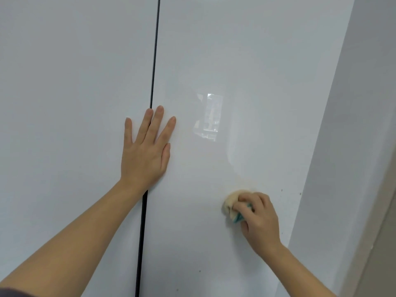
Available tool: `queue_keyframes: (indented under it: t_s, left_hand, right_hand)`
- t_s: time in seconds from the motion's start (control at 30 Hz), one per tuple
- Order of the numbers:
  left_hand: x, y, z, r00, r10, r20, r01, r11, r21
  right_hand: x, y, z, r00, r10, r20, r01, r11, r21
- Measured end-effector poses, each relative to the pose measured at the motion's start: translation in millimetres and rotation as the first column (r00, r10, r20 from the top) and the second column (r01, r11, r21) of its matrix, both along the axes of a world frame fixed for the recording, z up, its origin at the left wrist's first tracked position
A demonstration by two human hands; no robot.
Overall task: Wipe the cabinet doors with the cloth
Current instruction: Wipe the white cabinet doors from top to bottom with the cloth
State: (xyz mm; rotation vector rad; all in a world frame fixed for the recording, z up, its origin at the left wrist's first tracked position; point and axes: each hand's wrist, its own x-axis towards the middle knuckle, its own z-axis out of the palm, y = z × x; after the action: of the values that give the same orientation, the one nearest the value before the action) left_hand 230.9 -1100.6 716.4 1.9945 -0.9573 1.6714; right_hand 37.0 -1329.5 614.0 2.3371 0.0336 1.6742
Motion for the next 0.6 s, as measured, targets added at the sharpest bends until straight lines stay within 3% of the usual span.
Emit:
queue_keyframes:
  t_s: [0.07,0.23,0.33,0.47,0.6]
  left_hand:
    - [0,-1,0,1.000,0.000,-0.003,0.000,1.000,-0.006]
    - [1,-2,-1,1.000,0.003,0.000,-0.003,1.000,-0.015]
    - [1,-3,-1,1.000,0.010,0.006,-0.010,1.000,-0.019]
    - [2,-3,-1,1.000,0.008,0.005,-0.008,1.000,-0.019]
    - [3,-3,-1,1.000,-0.004,0.010,0.004,1.000,-0.022]
  right_hand:
    - [-4,-9,26,0.999,-0.019,0.044,0.018,1.000,0.025]
    - [-5,-18,84,0.978,-0.058,0.200,0.004,0.966,0.258]
    - [-9,-20,43,0.983,-0.038,0.180,-0.005,0.972,0.233]
    - [-26,-30,-23,0.998,-0.067,0.015,0.062,0.976,0.207]
    - [-29,-49,24,0.989,-0.105,0.108,0.088,0.985,0.150]
